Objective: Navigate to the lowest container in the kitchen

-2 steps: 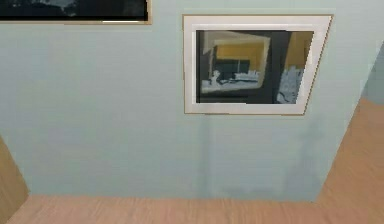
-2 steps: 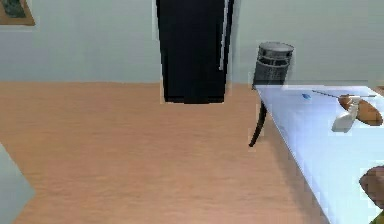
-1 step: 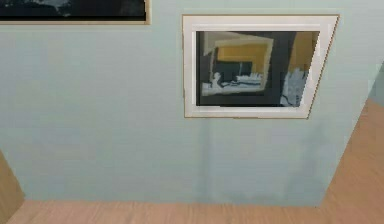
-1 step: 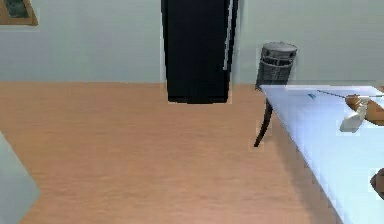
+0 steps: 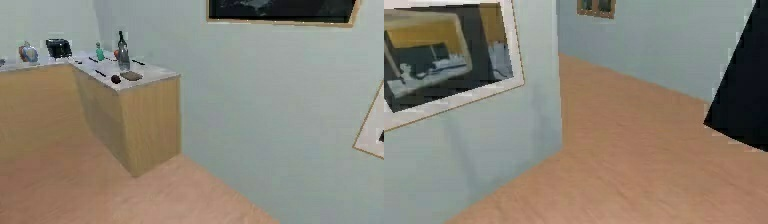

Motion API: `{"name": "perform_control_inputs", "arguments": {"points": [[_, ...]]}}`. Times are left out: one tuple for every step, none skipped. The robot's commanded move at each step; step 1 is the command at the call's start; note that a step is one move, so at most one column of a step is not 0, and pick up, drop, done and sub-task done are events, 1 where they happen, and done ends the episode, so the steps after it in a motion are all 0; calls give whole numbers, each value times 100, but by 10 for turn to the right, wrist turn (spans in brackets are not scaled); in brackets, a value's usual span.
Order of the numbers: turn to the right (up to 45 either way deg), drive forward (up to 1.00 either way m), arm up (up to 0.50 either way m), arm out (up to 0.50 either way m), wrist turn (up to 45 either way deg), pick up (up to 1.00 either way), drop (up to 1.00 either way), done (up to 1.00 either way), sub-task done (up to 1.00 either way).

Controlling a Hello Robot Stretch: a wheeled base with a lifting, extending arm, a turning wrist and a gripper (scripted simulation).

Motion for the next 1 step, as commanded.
{"name": "perform_control_inputs", "arguments": {"points": [[-390,0,0,0,0,0,0,0,0]]}}
